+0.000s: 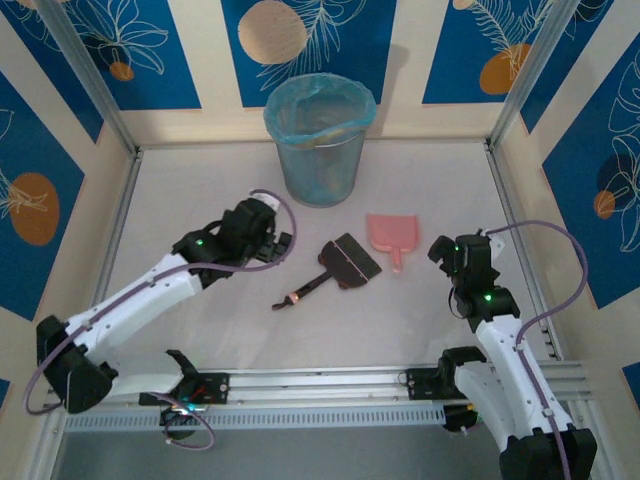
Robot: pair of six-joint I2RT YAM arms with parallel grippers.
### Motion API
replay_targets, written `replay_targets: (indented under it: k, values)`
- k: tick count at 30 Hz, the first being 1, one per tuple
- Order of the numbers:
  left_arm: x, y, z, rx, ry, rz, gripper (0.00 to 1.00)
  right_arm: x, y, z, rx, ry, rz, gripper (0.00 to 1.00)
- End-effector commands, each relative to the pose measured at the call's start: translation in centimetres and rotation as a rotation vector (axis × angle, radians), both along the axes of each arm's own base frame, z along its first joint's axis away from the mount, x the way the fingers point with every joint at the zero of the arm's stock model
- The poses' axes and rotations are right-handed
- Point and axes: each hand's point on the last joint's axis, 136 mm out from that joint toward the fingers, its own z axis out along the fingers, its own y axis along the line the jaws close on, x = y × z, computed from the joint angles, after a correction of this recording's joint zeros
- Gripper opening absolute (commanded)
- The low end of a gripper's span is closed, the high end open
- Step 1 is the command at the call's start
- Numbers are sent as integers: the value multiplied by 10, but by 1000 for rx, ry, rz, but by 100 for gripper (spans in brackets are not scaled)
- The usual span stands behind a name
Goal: Sweep away the paper scraps from the table
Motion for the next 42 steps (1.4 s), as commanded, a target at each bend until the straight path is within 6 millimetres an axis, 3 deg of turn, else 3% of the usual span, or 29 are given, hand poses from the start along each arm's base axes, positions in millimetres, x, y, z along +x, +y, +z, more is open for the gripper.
replay_targets:
  k: [1, 6, 12, 17, 21, 28, 38, 42]
  values:
    - [17, 42, 11, -125, -102, 192, 100, 5, -20, 7, -92, -42, -86, 99]
    - [27, 98, 4, -297, -179, 389, 100, 17, -17, -2, -145, -7, -27, 99]
    - [36, 149, -5, -354, -343, 565, 100, 40, -7, -18, -177, 3, 59, 99]
    - [29, 200, -37, -227, -419, 748, 100, 66, 10, -22, -258, -60, 192, 99]
    - [27, 216, -65, -21, -382, 737, 100, 71, 20, -40, -251, -7, 240, 99]
    - [38, 219, -83, 28, -411, 707, 100, 84, 31, -56, -276, 19, 309, 99]
    - [94, 184, -117, 66, -337, 493, 100, 153, 43, -52, -277, -62, 406, 99]
    - [102, 180, -121, 37, -342, 444, 100, 172, 40, -63, -257, -20, 432, 99]
